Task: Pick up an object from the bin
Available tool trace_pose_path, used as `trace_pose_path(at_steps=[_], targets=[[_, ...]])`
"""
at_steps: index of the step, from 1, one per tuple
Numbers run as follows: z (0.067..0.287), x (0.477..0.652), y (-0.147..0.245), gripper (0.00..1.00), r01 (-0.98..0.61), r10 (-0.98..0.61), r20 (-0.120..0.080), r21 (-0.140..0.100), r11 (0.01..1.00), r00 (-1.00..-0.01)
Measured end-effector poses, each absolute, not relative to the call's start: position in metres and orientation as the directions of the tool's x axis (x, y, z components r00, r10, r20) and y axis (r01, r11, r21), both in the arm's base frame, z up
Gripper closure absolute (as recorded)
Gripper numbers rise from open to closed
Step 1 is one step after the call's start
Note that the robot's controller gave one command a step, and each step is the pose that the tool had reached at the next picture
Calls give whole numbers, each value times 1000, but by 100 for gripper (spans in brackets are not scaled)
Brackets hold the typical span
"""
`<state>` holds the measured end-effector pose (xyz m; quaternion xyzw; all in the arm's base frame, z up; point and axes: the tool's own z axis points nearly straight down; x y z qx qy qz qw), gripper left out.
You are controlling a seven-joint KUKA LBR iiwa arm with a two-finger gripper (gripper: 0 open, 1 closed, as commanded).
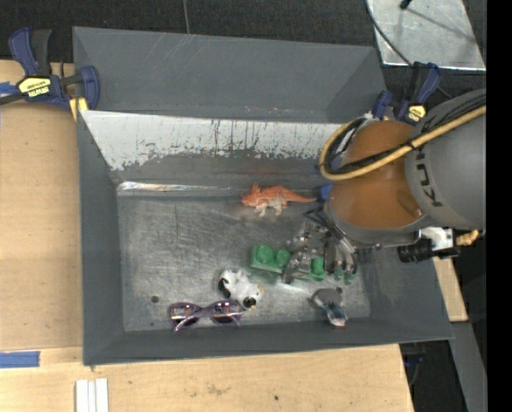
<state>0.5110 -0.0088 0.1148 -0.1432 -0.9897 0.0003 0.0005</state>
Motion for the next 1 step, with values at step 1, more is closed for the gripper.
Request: trace_pose_path(at_steps=[1], targets=[[126,512,-9,100,283,283,-2,0,959,-959]])
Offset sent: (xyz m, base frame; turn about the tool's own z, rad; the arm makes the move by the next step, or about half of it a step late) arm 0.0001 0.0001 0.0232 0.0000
